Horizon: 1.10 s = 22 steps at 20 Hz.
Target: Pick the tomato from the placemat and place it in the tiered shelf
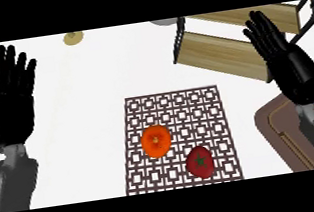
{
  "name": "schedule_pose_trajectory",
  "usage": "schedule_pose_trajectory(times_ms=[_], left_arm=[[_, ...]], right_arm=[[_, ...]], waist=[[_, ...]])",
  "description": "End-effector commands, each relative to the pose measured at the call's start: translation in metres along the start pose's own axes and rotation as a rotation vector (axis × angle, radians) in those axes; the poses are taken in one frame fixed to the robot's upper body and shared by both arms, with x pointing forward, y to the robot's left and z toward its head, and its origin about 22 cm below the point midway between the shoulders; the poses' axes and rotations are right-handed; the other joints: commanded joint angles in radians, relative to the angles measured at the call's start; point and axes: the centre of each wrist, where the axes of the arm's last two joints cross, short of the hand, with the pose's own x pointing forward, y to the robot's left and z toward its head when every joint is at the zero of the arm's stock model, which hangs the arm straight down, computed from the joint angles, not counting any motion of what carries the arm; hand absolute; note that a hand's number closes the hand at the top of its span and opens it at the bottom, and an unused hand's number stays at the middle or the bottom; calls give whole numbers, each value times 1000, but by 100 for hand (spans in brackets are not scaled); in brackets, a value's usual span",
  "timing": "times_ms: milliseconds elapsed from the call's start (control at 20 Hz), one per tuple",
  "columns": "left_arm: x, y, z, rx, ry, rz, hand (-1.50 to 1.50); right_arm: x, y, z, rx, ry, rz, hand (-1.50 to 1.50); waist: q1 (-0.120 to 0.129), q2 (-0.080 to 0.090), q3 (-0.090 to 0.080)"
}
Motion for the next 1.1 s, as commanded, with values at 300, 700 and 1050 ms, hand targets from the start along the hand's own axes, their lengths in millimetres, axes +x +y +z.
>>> schedule_pose_trajectory(times_ms=[300, 700, 1050], left_arm=[[-32, 39, 28, 47, 127, -309, 0], [-25, 40, 43, 28, 154, -344, 0], [-37, 32, 46, 27, 153, -339, 0]], right_arm=[[-43, 15, 33, -487, 265, 284, 150], [20, 103, 104, -319, 116, -26, -150], [46, 87, 111, 20, 355, 331, -150]], waist=[[-45, -34, -16], [-6, -30, -6], [-8, -35, -14]])
